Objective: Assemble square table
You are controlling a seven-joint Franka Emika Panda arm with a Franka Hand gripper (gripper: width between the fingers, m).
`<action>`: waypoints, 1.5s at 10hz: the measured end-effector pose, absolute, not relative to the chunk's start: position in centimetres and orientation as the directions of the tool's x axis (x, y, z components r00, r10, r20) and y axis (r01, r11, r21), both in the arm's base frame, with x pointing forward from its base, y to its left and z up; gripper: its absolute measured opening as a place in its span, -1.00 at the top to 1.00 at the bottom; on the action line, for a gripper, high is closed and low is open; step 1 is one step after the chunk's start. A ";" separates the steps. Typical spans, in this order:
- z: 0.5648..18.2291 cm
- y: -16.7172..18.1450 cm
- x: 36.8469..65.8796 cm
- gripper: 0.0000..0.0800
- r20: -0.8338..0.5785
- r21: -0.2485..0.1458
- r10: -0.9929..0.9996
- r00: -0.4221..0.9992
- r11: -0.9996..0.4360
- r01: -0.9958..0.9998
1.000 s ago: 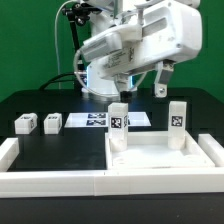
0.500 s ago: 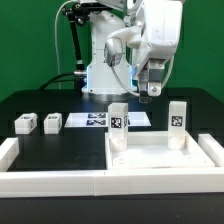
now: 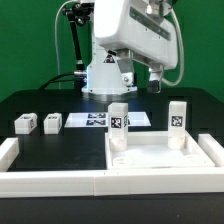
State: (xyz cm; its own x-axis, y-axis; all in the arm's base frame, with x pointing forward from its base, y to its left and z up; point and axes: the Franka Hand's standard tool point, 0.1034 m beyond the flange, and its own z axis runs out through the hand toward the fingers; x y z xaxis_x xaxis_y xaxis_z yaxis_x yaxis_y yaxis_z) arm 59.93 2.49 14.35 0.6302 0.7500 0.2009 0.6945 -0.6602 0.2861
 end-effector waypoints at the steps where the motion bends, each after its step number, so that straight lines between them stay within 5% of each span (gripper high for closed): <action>1: 14.4 2.2 59.6 -0.62 0.218 0.235 0.647 0.731 -0.762 0.604; 2: 14.1 1.7 59.2 -0.62 0.228 0.181 0.534 0.814 -0.845 0.504; 5: 13.9 1.9 59.0 -0.62 0.252 0.101 0.348 0.903 -0.938 0.333; 11: 13.5 -0.1 56.3 -0.62 0.220 -0.084 -0.139 0.966 -0.989 -0.123; 13: 13.0 -2.2 54.6 -0.62 0.195 -0.110 -0.229 0.954 -0.971 -0.211; 15: 12.0 -5.8 52.8 -0.62 0.184 -0.081 -0.172 0.968 -0.984 -0.159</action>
Offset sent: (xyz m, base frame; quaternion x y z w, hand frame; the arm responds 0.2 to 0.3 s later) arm 0.0000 0.0000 0.0000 0.0000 0.0000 0.1938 0.9810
